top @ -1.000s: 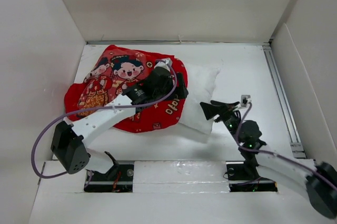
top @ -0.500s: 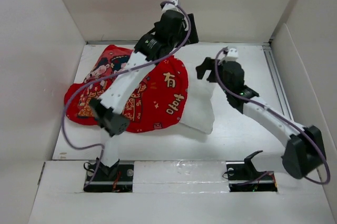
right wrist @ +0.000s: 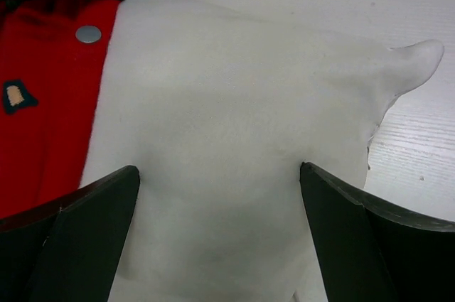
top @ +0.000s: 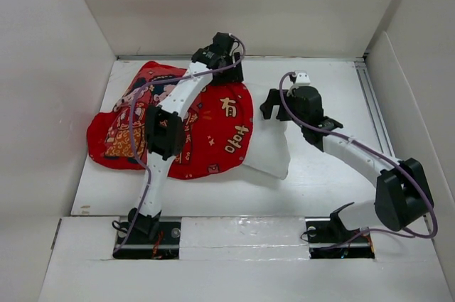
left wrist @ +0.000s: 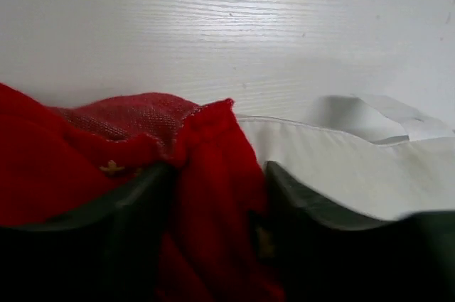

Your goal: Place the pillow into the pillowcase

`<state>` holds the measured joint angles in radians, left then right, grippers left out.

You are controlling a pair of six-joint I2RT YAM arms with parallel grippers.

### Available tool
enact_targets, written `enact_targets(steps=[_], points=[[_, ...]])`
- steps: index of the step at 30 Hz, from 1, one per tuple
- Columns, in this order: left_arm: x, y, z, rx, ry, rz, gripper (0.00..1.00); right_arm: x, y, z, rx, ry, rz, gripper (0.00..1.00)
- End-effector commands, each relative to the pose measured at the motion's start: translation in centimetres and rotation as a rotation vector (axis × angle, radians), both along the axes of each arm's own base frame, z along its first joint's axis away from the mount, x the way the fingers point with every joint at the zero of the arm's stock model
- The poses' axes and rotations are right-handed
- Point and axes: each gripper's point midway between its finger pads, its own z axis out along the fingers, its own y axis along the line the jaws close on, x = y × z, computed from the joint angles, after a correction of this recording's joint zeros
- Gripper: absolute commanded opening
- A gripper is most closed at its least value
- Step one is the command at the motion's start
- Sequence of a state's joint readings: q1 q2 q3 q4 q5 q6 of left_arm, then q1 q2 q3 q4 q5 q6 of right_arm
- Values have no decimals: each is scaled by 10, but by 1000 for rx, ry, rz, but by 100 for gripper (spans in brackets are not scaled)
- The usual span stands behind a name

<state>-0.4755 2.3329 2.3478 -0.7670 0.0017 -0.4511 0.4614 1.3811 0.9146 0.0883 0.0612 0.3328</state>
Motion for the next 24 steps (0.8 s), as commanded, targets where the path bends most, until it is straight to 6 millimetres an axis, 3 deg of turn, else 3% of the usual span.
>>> enact_targets(steps=[1, 4, 6, 7, 9, 10, 11, 13, 14, 15, 18, 24], points=[[-22, -27, 35, -59, -35, -96, 42, 3, 6, 1, 20, -27, 50, 100], [-18, -31, 46, -85, -70, -103, 1, 3, 14, 0, 31, -40, 90, 100], [-22, -42, 70, -111, -118, -124, 0, -3, 15, -9, 27, -42, 118, 100], [-22, -42, 83, -122, -141, -125, 0, -3, 14, 5, 40, -97, 121, 100], [-38, -54, 129, -173, -217, -163, 0, -4, 2, 10, 36, -132, 66, 100], [-45, -57, 147, -184, -253, -183, 0, -5, -7, 30, 41, -197, 24, 100], [-64, -61, 184, -210, -321, -221, 0, -6, -16, 37, 35, -232, -16, 100], [-81, -59, 222, -235, -398, -234, 0, -10, -33, 48, 4, -301, -73, 100], [-87, -54, 238, -242, -436, -243, 0, -15, -36, 72, 20, -367, -74, 100], [-108, -53, 261, -268, -471, -284, 0, -18, -37, 81, 17, -394, -63, 100], [-134, -47, 295, -327, -522, -343, 0, -29, -50, 117, -10, -522, -61, 100], [-163, -40, 296, -319, -525, -444, 0, -53, -51, 168, -41, -686, 36, 100]])
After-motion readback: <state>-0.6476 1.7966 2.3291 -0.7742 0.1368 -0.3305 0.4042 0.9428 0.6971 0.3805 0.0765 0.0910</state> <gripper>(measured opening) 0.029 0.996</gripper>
